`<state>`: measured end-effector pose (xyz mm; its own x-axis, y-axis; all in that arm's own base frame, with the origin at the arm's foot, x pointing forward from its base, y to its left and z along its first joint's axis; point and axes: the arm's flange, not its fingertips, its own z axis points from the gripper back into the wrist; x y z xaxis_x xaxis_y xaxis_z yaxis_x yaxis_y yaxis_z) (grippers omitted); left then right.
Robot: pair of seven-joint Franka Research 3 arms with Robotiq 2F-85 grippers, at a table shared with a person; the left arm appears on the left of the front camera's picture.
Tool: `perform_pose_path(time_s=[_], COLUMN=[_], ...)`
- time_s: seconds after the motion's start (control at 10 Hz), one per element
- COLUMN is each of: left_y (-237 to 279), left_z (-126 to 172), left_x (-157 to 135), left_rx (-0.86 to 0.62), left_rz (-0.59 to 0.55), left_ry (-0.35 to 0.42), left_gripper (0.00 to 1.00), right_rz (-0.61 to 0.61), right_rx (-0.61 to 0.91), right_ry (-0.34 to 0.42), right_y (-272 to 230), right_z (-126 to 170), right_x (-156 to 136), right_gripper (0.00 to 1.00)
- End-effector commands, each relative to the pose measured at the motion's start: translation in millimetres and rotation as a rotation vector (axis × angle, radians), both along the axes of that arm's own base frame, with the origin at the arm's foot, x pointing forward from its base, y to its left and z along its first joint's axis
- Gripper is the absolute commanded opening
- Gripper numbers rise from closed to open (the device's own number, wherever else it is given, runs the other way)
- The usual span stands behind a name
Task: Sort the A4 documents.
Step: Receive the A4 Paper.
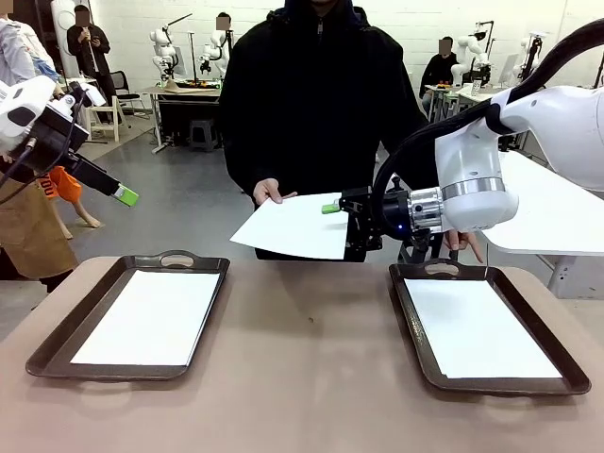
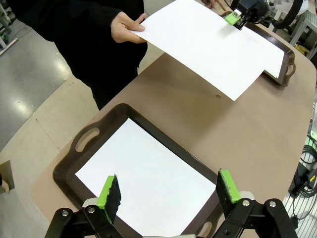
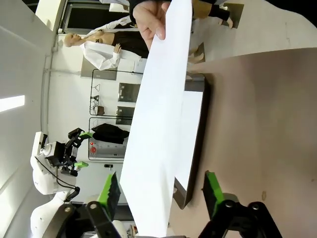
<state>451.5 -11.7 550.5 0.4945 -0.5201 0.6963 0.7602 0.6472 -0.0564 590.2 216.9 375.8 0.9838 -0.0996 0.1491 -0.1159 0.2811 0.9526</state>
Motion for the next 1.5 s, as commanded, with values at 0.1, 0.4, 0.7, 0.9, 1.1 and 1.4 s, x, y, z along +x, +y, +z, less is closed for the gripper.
perform_pose_path(time_s=[0.1,0.4,0.7,0.9,1.1,1.4], left_y=[0.4,0.4,0.4,0.4,0.4,0.4], left_z=[0.4,0.4,0.4,0.4,0.4,0.4], left_x=[-0.4,-0.4,-0.4,-0.4,-0.4,-0.4], left_rx=[0.000,0.000,0.000,0.000,0.000,0.000], left_rz=[-0.004,-0.004,-0.004,-0.004,-0.004,-0.004], left_ry=[-0.004,-0.004,-0.004,-0.004,-0.004,-0.004], left_gripper=[1.00,1.00,1.00,1.00,1.00,1.00], right_rz=[0.011,0.024,0.042,0.051,0.055,0.092], right_rx=[0.048,0.073,0.074,0.069,0.054,0.052], right_ry=[0.006,0.002,0.000,-0.002,0.016,0.020], right_y=[2.0,1.0,4.9,6.1,7.0,5.1], right_z=[1.1,2.9,4.8,5.7,-0.8,3.5], right_x=[8.7,9.9,10.3,11.7,13.8,16.8], right_gripper=[0.56,0.29,0.02,0.00,0.00,0.00])
